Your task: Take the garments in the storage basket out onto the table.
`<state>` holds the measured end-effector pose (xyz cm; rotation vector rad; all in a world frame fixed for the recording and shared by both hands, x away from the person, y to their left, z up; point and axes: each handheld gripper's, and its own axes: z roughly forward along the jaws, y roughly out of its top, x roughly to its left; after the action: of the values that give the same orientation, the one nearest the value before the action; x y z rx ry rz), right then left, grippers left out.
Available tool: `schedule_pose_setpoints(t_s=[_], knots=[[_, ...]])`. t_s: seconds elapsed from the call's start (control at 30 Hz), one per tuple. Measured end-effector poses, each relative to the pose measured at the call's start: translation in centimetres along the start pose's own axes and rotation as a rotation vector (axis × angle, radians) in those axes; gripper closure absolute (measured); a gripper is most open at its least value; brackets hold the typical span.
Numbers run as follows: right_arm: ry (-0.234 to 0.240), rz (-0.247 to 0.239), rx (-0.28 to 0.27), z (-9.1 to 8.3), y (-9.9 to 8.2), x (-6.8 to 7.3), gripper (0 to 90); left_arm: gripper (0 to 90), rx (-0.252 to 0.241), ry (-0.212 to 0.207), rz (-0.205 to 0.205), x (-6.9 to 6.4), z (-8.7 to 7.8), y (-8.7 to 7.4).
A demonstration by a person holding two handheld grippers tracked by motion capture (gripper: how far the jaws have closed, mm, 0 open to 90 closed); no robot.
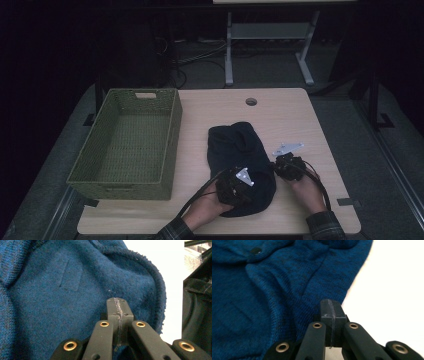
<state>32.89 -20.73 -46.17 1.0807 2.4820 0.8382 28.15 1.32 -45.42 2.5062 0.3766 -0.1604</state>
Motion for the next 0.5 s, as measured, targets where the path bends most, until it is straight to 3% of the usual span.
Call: schedule_pose_setpoints(t_s=[0.17, 0.27, 0.5], knots=[[0.016, -0.014, 0.012, -0.9, -0.8, 0.8, 90.0, 90.0, -0.009, -0.012, -0.006, -0.6, -0.1, -0.4], [0.031, -0.014, -0.011, -1.4, -1.0, 1.0, 90.0, 89.9, -0.021, -0.004, -0.003, -0.6, -0.3, -0.4], [0.046, 0.012, -0.079, -2.0, 0.3, 0.4, 90.0, 89.8, -0.123, 0.046, -0.046, 0.6, -2.9, 0.2]])
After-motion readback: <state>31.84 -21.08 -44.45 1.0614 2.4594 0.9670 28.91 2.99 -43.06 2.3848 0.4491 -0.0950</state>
